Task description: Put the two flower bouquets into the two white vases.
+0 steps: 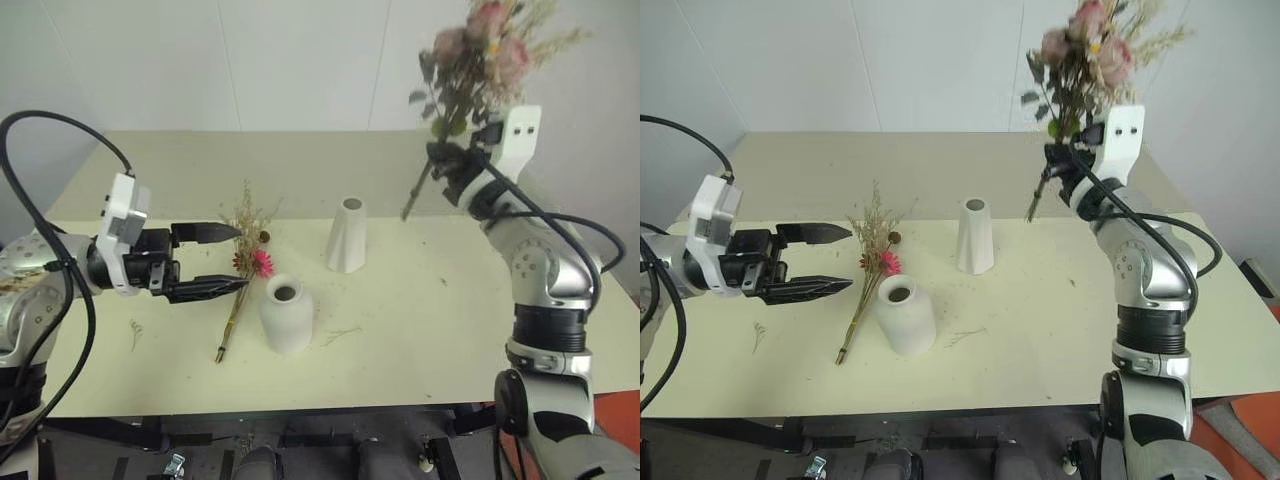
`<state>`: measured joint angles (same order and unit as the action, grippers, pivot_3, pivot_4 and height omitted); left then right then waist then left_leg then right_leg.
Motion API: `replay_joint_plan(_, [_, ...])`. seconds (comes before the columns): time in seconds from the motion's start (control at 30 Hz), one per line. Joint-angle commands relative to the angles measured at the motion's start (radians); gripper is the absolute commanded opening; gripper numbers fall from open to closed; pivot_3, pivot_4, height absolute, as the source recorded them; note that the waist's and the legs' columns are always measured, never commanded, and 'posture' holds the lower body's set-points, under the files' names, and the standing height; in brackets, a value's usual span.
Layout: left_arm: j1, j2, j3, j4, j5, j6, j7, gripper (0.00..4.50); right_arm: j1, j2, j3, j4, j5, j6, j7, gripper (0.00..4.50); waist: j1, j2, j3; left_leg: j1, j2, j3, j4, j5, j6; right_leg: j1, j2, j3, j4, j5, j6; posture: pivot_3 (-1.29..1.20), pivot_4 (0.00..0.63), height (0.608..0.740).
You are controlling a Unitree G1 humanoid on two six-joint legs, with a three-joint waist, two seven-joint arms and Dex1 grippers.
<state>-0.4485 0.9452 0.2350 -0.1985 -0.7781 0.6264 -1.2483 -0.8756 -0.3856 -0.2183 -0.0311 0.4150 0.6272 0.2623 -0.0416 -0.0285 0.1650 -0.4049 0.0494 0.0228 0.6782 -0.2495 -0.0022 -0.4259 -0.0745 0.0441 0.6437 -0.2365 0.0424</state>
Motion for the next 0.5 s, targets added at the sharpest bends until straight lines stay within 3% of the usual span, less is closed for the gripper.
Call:
replay_joint_plan(0.03, [-0.034, 0.014, 0.001, -0.009, 0.004, 0.029, 0.037, 4.5, -0.076, 0.027, -0.013, -0.052, 0.014, -0.09, -0.002, 0.22, -0.001, 0.0, 0.0, 0.0, 0.0, 0.0, 0.0, 0.0, 0.0, 0.0, 0.0, 0.0, 0.0, 0.0, 0.0, 0.0, 0.15, 0.74])
replay_joint_plan(0.5, [-0.029, 0.033, 0.011, -0.02, -0.002, 0.055, 0.045, 4.5, -0.093, 0.074, 0.048, -0.09, 0.077, -0.058, 0.102, 0.22, -0.001, 0.0, 0.0, 0.0, 0.0, 0.0, 0.0, 0.0, 0.0, 0.0, 0.0, 0.0, 0.0, 0.0, 0.0, 0.0, 0.15, 0.74])
